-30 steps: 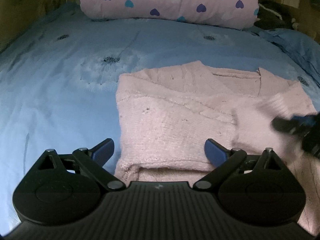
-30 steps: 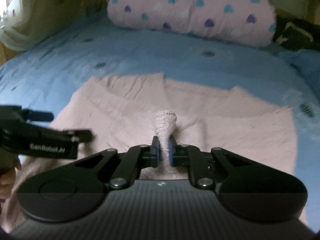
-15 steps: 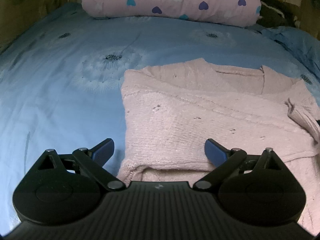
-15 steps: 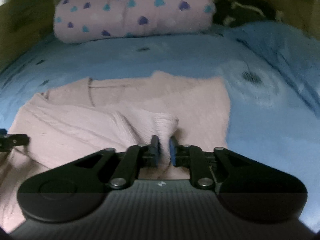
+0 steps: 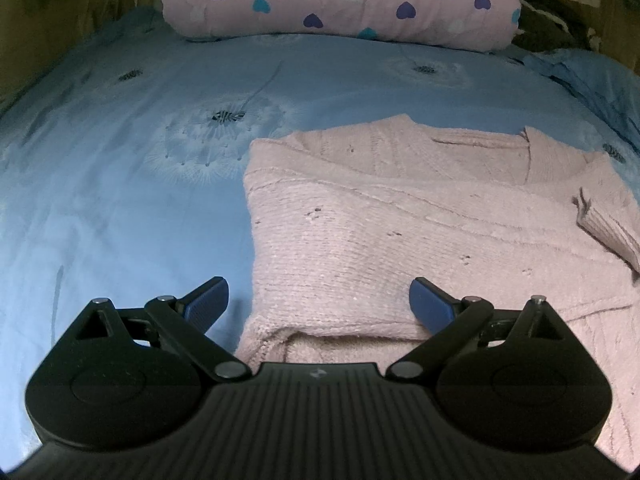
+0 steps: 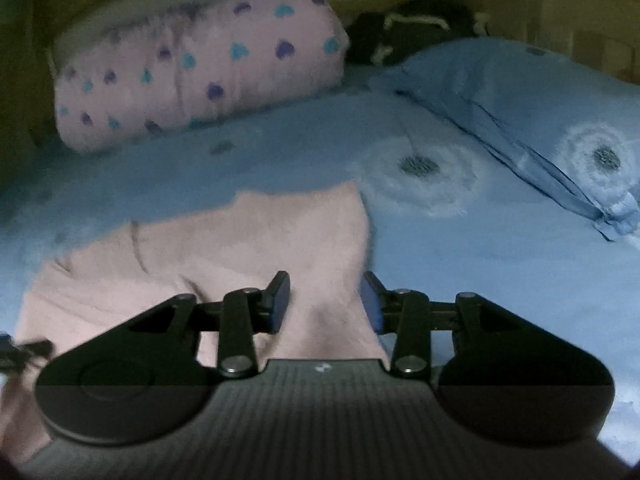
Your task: Fold small clothes
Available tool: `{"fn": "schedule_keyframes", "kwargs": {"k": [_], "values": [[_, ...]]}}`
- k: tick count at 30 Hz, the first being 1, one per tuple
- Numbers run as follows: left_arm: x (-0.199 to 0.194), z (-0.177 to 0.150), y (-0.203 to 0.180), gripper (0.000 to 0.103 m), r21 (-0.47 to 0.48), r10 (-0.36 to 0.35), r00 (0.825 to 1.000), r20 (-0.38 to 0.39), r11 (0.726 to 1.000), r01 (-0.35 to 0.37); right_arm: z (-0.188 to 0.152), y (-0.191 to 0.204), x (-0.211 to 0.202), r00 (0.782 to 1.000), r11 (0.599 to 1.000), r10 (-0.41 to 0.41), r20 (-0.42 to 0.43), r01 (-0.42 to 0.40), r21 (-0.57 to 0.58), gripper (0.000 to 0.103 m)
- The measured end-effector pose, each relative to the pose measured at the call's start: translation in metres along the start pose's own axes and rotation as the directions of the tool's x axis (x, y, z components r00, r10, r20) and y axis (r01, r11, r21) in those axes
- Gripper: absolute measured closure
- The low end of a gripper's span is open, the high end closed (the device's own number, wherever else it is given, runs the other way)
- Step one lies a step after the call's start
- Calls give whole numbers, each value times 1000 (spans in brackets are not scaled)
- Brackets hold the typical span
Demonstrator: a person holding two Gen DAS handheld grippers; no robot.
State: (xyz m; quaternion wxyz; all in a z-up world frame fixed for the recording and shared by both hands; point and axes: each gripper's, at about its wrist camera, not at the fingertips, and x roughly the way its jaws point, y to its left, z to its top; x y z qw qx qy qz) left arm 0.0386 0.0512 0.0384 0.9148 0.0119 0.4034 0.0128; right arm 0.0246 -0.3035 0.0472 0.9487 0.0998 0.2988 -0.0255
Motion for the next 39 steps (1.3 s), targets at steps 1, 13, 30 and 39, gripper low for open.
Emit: {"fn": "schedule_keyframes", "kwargs": {"k": [1, 13, 30, 39], "values": [[0, 0, 0, 4, 0, 1, 1000, 0, 1000, -1, 0, 6, -1, 1000, 1000, 25, 7, -25, -14, 61], [2, 2, 2, 4, -17, -8, 1000, -4, 1000, 8, -22, 94, 24, 994, 899, 104, -42, -112, -422, 73], [-4, 3, 0, 4, -20, -6, 1000, 6, 1000, 7, 1, 2, -14, 974, 905, -221, -54, 184, -384, 90], [-2, 3, 1, 4, -25, -9, 1000, 0, 1000, 9, 25, 39, -1, 999, 944, -13, -32, 2, -329, 52]]}}
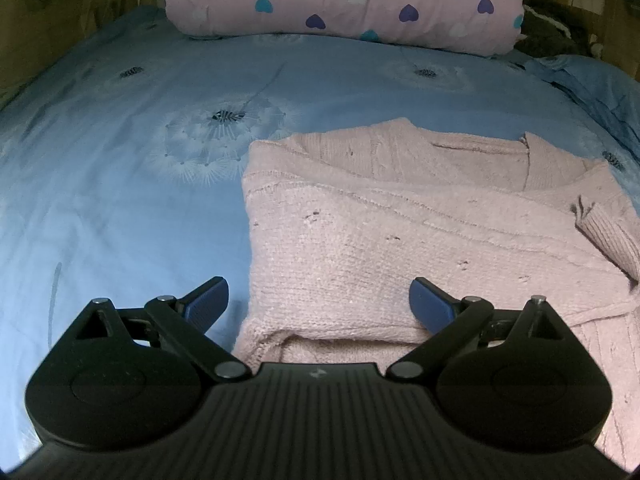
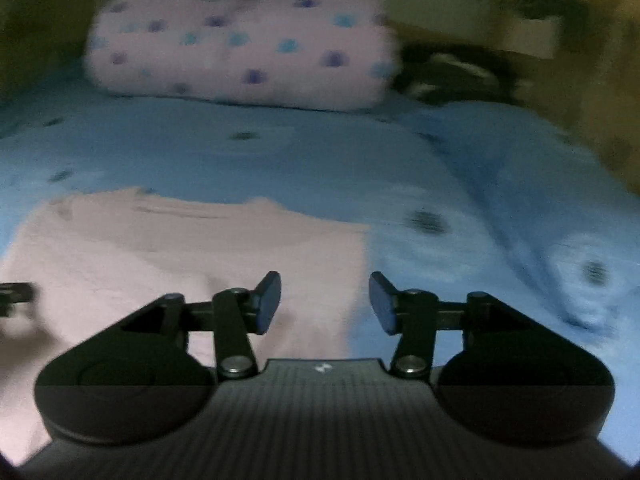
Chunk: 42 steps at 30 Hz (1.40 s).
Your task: Fold small clothes
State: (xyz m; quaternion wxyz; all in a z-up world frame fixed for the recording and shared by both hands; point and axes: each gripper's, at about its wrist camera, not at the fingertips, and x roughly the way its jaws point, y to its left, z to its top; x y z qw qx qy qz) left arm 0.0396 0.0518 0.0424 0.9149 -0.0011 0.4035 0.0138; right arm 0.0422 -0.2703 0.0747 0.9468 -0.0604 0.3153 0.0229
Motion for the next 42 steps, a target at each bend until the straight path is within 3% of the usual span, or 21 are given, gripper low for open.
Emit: {"fn": "schedule_keyframes", "kwargs": {"k": [3, 7, 8, 9, 10, 17, 22, 25, 28, 29, 33, 37, 42], "values": [[0, 1, 2, 4, -8, 0, 1000, -2, 1000, 0, -1, 32, 17, 996, 994, 90, -28, -91, -57, 52], [0, 2, 4, 4, -17, -3, 1000, 0, 1000, 3, -7, 59, 37, 990, 989, 115, -76, -122, -87, 53], [1, 2, 4, 4, -17, -3, 1000, -1, 1000, 3, -8, 60, 42, 989, 989, 112, -94, -121, -91, 61], [0, 2, 3, 4, -17, -4, 1000, -1, 1000, 4, -10, 61, 44, 989, 989, 103, -104, -113, -91, 93], [0, 2, 4, 4, -16, -5, 1000, -1, 1000, 5, -12, 60, 46, 989, 991, 85, -118, -97, -94, 88], [0, 1, 4, 4, -12, -3, 1000, -2, 1000, 3, -18, 16, 15, 996, 999, -28, -88, 25, -43, 89], [1, -1, 1, 4, -2, 0, 1000, -3, 1000, 0, -30, -24, 4, 982, 997, -13, -186, 27, 74, 86], [1, -2, 1, 4, -1, 1, 1000, -4, 1000, -1, -34, -36, -2, 976, 993, -10, -215, 34, 109, 76], [1, -2, 1, 4, -2, 1, 1000, -5, 1000, -1, -26, -33, -14, 988, 993, -88, -130, 97, 62, 58], [1, -1, 0, 4, 0, 2, 1000, -4, 1000, -2, -21, -32, -14, 991, 995, -88, -96, 93, 47, 51], [0, -1, -1, 4, 8, 5, 1000, 3, 1000, -5, -7, -16, 8, 997, 1000, 29, -71, -29, 0, 51], [-6, 1, 3, 4, -4, -17, 998, 54, 1000, 17, -1, 1, 49, 985, 992, 126, -122, -127, -3, 51], [-16, 7, 11, 4, -36, -28, 991, 130, 999, 33, -11, 17, 79, 970, 983, 150, -192, -167, -77, 52]]}}
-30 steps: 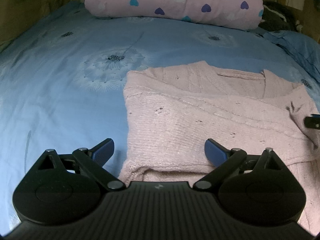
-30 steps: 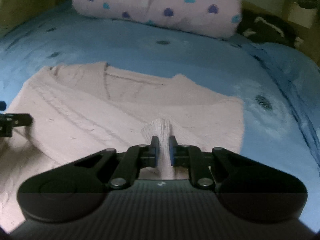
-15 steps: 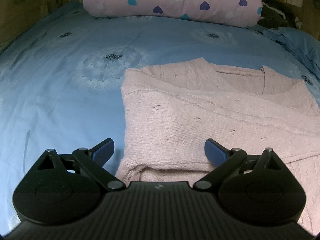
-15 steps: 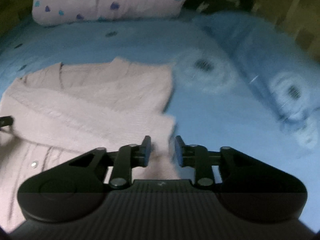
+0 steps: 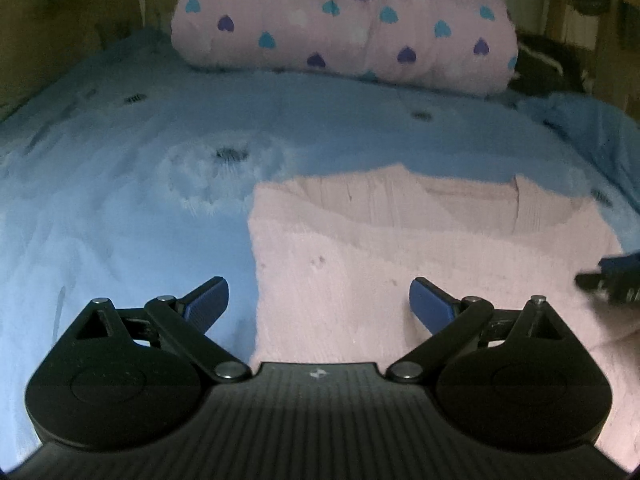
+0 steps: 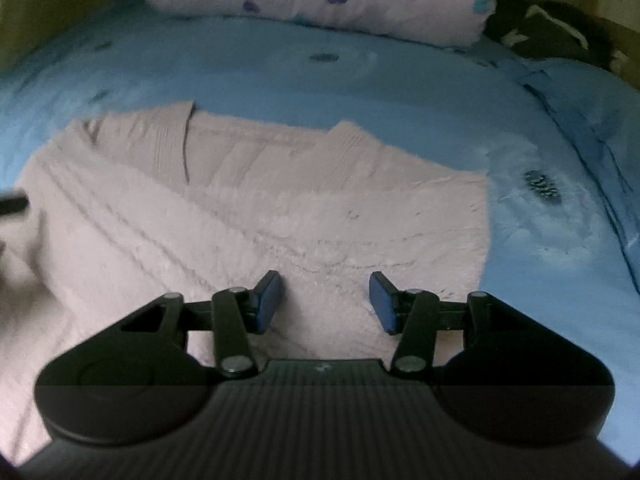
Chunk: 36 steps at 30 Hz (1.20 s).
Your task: Fold small clothes
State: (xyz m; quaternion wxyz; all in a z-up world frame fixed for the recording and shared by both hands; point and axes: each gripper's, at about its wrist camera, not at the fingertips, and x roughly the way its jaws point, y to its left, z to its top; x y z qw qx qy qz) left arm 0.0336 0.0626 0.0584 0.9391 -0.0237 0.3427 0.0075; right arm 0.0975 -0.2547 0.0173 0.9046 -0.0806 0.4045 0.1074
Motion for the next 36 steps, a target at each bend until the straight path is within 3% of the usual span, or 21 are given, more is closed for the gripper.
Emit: {"fn": "schedule_keyframes", "kwargs": {"k": [4, 7, 10, 11, 12, 13, 15, 19, 22, 26, 28, 32, 34, 36], "values": [[-3, 3, 0, 4, 8, -2, 999, 46, 1000, 1, -6, -8, -12, 999, 999, 35, 12, -34, -21, 52], [0, 8, -2, 4, 23, -3, 1000, 30, 1000, 2, -8, -18, -14, 1000, 999, -18, 23, 19, -49, 52], [8, 13, -7, 4, 42, 13, 1000, 12, 999, -13, -16, -19, -11, 1000, 995, 21, 7, -20, -98, 53], [12, 13, -9, 4, 47, 15, 1000, 5, 999, -15, -17, -19, -11, 999, 994, 31, 10, -30, -107, 67], [15, 14, -11, 4, 51, 18, 1000, -2, 999, -18, -17, -19, -13, 998, 992, 64, 0, -63, -109, 89], [17, 14, -12, 4, 53, 21, 1000, -4, 998, -20, -16, -19, -14, 995, 990, 95, -11, -95, -101, 90], [19, 14, -14, 4, 46, 21, 1000, 5, 999, -22, -13, -13, -19, 997, 989, 75, -2, -74, -124, 92], [25, 17, -18, 4, 40, 46, 998, 40, 998, -48, 5, -5, -32, 995, 979, -26, 100, 46, -198, 92], [40, 17, -23, 4, 66, 103, 994, 43, 992, -106, 14, -1, -17, 986, 963, -117, 115, 141, -228, 92], [70, 9, -20, 3, 80, 155, 988, -10, 985, -153, 5, -7, 17, 991, 975, -120, 58, 129, -179, 89], [77, 5, -12, 0, 40, 138, 990, -5, 990, -137, -5, -7, 23, 985, 977, -130, 116, 147, -154, 88], [82, 5, -5, 0, 3, 118, 993, -15, 993, -118, -8, -4, 21, 979, 971, -145, 143, 169, -171, 87], [79, 6, -4, 0, 6, 108, 994, -17, 994, -108, -9, -6, 17, 975, 970, -163, 154, 187, -155, 77], [72, 9, 0, 0, -3, 87, 996, -30, 996, -87, -11, -7, 6, 969, 973, -184, 165, 204, -112, 57]]}}
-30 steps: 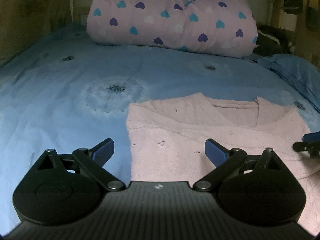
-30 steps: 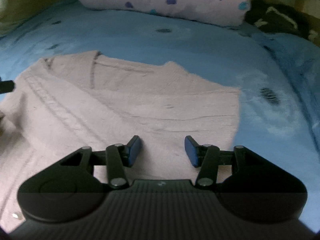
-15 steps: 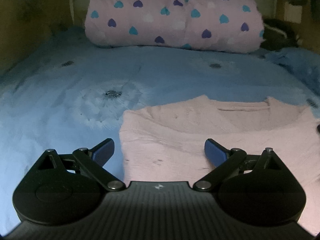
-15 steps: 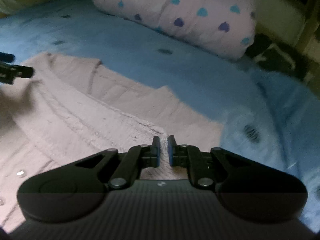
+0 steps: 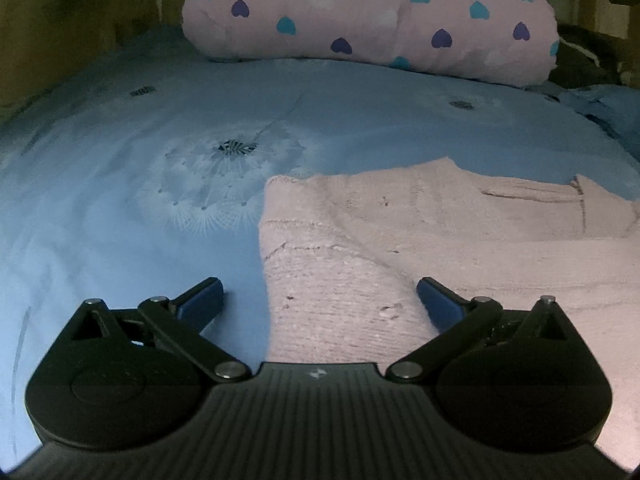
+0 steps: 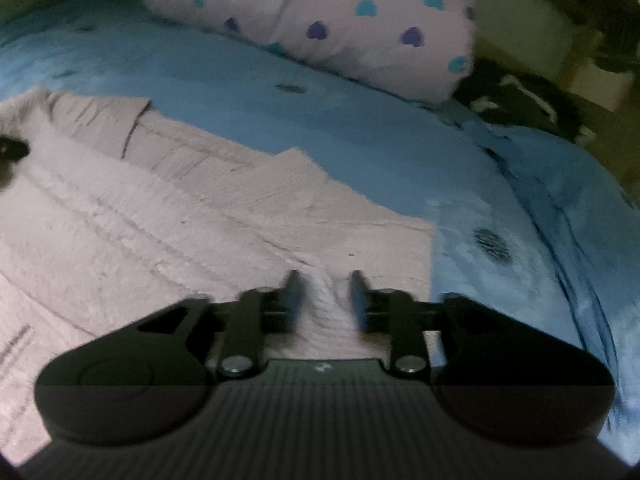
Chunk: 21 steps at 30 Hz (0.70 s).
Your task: Fold small clothes
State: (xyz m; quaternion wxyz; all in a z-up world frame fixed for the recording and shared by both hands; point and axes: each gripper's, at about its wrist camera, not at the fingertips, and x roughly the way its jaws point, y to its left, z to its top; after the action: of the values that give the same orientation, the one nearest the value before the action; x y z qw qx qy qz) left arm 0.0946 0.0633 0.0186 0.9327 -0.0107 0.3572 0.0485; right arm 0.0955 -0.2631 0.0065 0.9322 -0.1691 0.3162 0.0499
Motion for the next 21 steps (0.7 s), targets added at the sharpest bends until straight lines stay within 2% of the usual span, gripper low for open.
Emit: {"fn": "schedule_keyframes", "kwargs": {"k": [4, 10, 15, 21], "values": [[-25, 4, 4, 0, -18, -27, 1000, -9, 999, 27, -7, 0, -32, 999, 998, 40, 25, -41, 47, 54], [-77, 6, -3, 0, 28, -52, 999, -13, 998, 52, -18, 10, -86, 997, 996, 59, 56, -62, 66, 54], [-121, 1, -5, 0, 26, -117, 993, -18, 993, 118, -24, 13, -135, 990, 986, 109, 94, -119, 113, 54], [-163, -15, -9, 0, 39, -143, 990, -17, 989, 144, -37, 17, -182, 982, 977, 144, 121, -160, 138, 54]]}}
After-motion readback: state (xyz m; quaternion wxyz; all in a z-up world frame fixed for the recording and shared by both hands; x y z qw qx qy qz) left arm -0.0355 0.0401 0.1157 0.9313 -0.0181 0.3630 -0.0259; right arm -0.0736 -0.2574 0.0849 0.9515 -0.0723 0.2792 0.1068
